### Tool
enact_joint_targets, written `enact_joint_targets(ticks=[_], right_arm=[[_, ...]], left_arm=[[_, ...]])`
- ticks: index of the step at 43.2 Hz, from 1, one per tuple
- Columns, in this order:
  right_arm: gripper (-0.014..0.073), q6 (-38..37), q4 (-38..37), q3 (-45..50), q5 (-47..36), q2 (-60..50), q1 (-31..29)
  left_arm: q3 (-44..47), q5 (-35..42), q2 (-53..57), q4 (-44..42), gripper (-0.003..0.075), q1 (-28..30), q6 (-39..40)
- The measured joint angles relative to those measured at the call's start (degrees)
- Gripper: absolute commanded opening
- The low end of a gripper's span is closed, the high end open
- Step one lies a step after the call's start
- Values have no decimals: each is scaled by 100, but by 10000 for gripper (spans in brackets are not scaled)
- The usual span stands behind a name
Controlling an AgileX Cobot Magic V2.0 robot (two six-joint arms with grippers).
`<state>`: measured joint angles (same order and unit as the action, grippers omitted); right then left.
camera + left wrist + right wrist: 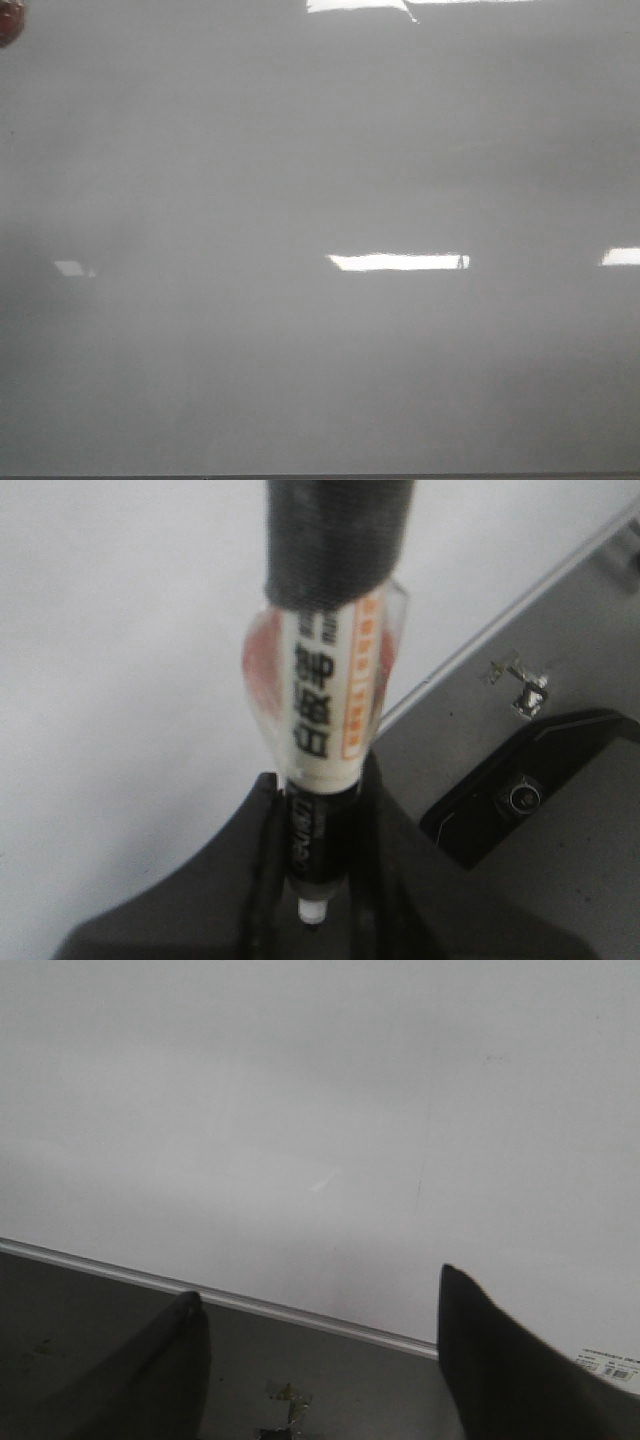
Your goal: Write number 6 on whiteboard
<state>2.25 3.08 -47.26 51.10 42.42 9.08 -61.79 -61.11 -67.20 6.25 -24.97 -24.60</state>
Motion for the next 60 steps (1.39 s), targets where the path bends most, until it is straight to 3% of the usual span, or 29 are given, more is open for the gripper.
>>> enact_joint_targets(ticks=[13,24,35,51,60], right_arm=[[510,517,94,-359,590,317,48],[510,1300,397,-383,789,328,633],[510,2404,738,-383,1010,449,1456],[510,4252,1784,-1041,680,1754,2537],[510,4577,1916,-1674,563,2499,3057]], left_arm=[[-124,-187,-599,23,-20,-1471,-709],[-124,-99,-768,49,-20,-2319,-1162],[-124,37,-768,49,-20,-2471,-1275],[-124,184,-768,49,-20,-2471,-1287],[-124,255,-768,49,-20,-2471,-1431]])
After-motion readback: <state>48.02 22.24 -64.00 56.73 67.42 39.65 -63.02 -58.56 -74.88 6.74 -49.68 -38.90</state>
